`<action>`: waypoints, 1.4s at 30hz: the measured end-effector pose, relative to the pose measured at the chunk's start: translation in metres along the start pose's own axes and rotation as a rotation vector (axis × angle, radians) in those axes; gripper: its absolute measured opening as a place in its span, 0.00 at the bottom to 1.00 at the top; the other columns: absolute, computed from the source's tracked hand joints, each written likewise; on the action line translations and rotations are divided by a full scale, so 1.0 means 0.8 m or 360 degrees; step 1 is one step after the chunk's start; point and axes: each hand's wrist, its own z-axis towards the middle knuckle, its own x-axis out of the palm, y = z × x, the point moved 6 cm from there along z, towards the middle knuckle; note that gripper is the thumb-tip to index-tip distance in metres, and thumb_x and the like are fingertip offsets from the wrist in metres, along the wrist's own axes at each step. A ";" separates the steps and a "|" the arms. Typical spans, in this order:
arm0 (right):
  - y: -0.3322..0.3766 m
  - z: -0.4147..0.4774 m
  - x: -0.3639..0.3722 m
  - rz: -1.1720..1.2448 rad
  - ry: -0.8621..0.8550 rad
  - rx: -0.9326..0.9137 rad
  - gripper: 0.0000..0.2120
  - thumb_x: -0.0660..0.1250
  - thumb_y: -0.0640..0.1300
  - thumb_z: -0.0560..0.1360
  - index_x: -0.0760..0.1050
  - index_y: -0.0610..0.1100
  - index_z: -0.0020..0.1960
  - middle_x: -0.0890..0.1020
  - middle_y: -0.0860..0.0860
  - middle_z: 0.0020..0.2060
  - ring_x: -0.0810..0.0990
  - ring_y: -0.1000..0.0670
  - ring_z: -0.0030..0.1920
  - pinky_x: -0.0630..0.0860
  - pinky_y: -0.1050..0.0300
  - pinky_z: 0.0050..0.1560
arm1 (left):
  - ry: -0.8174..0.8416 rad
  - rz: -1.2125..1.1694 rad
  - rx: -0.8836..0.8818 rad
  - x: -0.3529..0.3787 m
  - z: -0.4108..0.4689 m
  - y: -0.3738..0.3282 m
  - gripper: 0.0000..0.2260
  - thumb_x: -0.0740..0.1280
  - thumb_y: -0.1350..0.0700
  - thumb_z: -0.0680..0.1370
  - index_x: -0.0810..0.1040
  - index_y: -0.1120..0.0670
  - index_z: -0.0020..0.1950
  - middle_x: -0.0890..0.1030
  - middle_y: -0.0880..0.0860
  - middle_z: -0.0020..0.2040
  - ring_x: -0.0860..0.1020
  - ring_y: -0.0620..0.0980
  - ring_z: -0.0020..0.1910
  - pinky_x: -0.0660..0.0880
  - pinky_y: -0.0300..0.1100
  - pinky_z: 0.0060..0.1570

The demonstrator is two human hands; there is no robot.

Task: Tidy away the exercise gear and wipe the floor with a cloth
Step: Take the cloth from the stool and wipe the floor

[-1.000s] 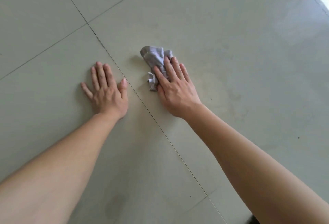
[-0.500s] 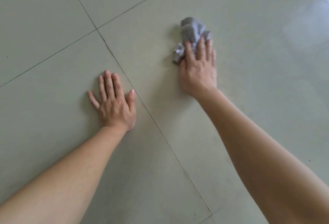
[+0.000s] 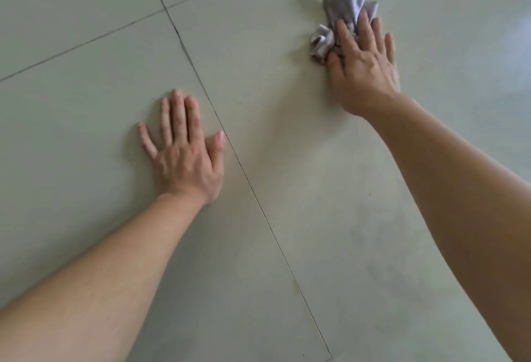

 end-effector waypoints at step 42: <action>-0.229 -0.264 0.027 0.0206 -0.0061 0.0714 0.27 0.48 0.52 0.84 0.48 0.53 0.82 0.45 0.45 0.82 0.41 0.44 0.81 0.41 0.45 0.80 | 0.0359 0.0045 -0.0085 -0.023 -0.020 -0.059 0.29 0.51 0.45 0.83 0.48 0.57 0.80 0.40 0.56 0.81 0.43 0.57 0.79 0.48 0.65 0.73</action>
